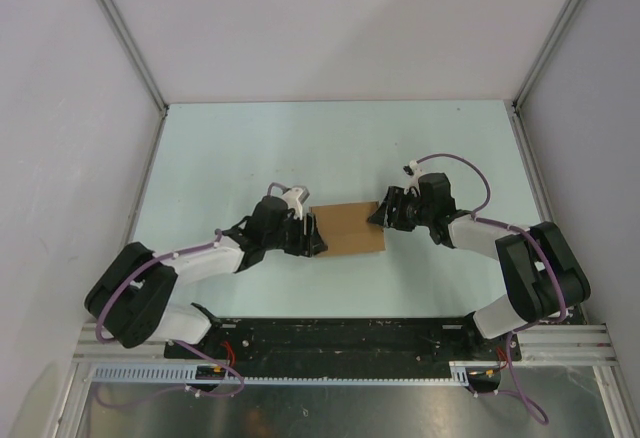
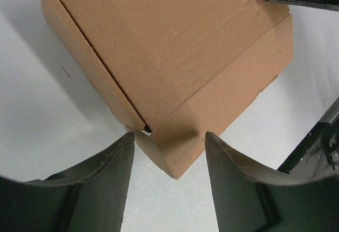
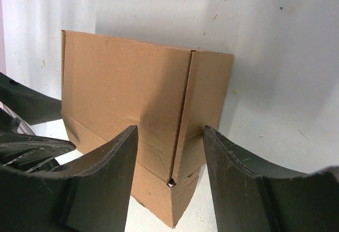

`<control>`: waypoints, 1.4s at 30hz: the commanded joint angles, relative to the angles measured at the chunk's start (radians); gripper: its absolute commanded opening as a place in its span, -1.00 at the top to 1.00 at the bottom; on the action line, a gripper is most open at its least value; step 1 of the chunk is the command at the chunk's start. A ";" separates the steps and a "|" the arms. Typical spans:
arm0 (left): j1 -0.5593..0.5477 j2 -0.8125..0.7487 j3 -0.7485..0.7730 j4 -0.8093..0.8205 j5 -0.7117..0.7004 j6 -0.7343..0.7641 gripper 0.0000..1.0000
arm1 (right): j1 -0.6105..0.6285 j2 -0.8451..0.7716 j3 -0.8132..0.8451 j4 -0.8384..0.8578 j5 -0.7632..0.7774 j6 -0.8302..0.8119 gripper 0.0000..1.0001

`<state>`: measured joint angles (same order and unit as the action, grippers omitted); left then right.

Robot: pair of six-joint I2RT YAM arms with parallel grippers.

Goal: Fold the paper box

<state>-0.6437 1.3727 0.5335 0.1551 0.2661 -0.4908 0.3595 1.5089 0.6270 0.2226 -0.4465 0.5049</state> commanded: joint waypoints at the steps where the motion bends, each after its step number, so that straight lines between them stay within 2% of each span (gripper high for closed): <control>1: -0.005 -0.053 0.017 0.009 0.021 -0.022 -0.22 | -0.004 -0.001 0.033 0.031 -0.017 0.009 -0.14; 16: -0.013 -0.044 -0.003 -0.031 0.030 -0.029 -0.23 | -0.002 -0.001 0.033 0.029 -0.015 0.009 -0.15; 26: -0.020 -0.015 0.010 -0.026 0.019 -0.029 -0.04 | -0.004 -0.003 0.033 0.026 -0.015 0.007 -0.15; 42: -0.020 0.025 0.022 -0.014 -0.007 -0.012 0.08 | -0.004 -0.003 0.033 0.020 -0.014 0.003 -0.15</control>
<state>-0.6590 1.3853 0.5316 0.1143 0.2710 -0.5064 0.3595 1.5089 0.6270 0.2222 -0.4534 0.5049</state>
